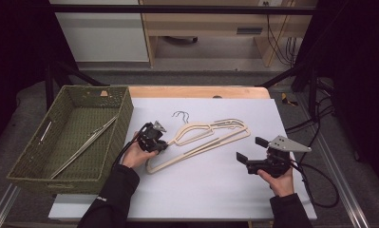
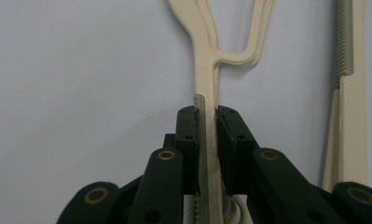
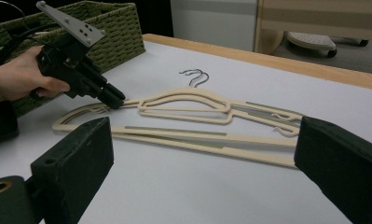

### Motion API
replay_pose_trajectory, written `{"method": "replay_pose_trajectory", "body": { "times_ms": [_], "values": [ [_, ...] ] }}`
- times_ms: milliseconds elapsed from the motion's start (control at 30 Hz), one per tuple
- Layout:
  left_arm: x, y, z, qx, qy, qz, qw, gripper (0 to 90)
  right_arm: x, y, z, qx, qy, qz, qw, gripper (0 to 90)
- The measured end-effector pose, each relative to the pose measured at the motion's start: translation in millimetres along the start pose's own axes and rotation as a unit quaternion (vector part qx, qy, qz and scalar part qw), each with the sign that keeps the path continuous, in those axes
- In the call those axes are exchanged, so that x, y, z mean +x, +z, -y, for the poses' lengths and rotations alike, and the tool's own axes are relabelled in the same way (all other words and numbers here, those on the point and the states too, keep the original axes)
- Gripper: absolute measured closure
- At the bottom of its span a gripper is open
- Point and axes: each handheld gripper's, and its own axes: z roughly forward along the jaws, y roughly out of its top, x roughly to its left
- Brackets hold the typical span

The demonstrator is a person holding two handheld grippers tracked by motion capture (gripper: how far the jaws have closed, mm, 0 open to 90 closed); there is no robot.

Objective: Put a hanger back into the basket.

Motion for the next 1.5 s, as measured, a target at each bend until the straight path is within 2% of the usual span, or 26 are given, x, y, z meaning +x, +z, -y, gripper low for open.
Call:
{"method": "replay_pose_trajectory", "body": {
  "times_ms": [167, 367, 567, 600, 700, 733, 800, 967, 1000, 1067, 1133, 1233, 1267, 1333, 1400, 1500],
  "values": [
    [0.5, -0.9, -0.2, -0.002, -0.001, -0.002, 1.0, 79.0, -0.1, 0.3, 0.1, 0.0, 0.001, 0.001, 1.0, 5.1],
    [-1.2, -8.8, -1.9, -0.017, -0.007, -0.004, 0.9998, 79.4, -0.2, 0.1, -0.1, -0.001, 0.001, 0.0, 1.0, 5.1],
    [-7.1, -17.1, -1.5, -0.035, 0.001, -0.016, 0.9993, 79.6, 0.6, 0.8, -0.2, -0.001, 0.001, -0.003, 1.0, 5.3],
    [-10.7, -21.1, -1.2, -0.045, 0.003, -0.024, 0.9987, 79.7, 0.9, 2.0, -0.5, -0.001, 0.002, -0.003, 1.0, 5.4],
    [-15.5, -25.9, -1.6, -0.048, 0.007, -0.033, 0.9982, 79.8, 1.7, 4.6, -1.1, 0.001, 0.002, -0.007, 1.0, 5.6],
    [-19.7, -29.2, -1.8, -0.055, 0.01, -0.042, 0.9976, 79.8, 2.8, 7.4, -1.8, 0.002, 0.001, -0.008, 1.0, 5.8],
    [-22.3, -32.0, -2.1, -0.059, 0.009, -0.043, 0.9973, 79.8, 3.4, 9.5, -2.2, 0.005, -0.003, -0.011, 0.9999, 5.9],
    [-34.4, -43.6, -2.9, -0.076, 0.014, -0.056, 0.9954, 79.8, 10.9, 26.3, -6.4, 0.019, -0.011, -0.019, 0.9996, 6.7],
    [-39.0, -48.0, -2.7, -0.08, 0.016, -0.064, 0.9946, 79.8, 14.0, 35.7, -9.5, 0.02, -0.013, -0.025, 0.9994, 7.1],
    [-41.0, -50.7, -2.3, -0.083, 0.016, -0.066, 0.9942, 79.8, 15.9, 40.4, -11.1, 0.02, -0.011, -0.028, 0.9994, 7.4],
    [-44.2, -55.1, -1.3, -0.091, 0.016, -0.073, 0.993, 79.8, 21.8, 57.0, -16.6, 0.025, -0.014, -0.034, 0.999, 7.7],
    [-46.5, -59.3, -0.5, -0.097, 0.015, -0.076, 0.9923, 79.8, 25.4, 65.8, -19.7, 0.026, -0.014, -0.037, 0.9989, 7.8],
    [-48.6, -62.4, 0.8, -0.104, 0.016, -0.081, 0.9912, 79.8, 28.5, 76.2, -23.7, 0.026, -0.014, -0.039, 0.9988, 8.4],
    [-49.8, -64.2, 1.6, -0.106, 0.017, -0.085, 0.9906, 79.9, 29.5, 79.6, -25.1, 0.027, -0.013, -0.04, 0.9988, 8.6],
    [-51.1, -67.8, 3.3, -0.111, 0.019, -0.088, 0.9897, 79.8, 33.1, 93.9, -30.2, 0.025, -0.01, -0.039, 0.9989, 9.6],
    [-53.0, -68.3, 4.1, -0.119, 0.015, -0.09, 0.9886, 79.9, 35.0, 103.4, -34.1, 0.03, -0.009, -0.037, 0.9988, 10.0]
  ]
}}
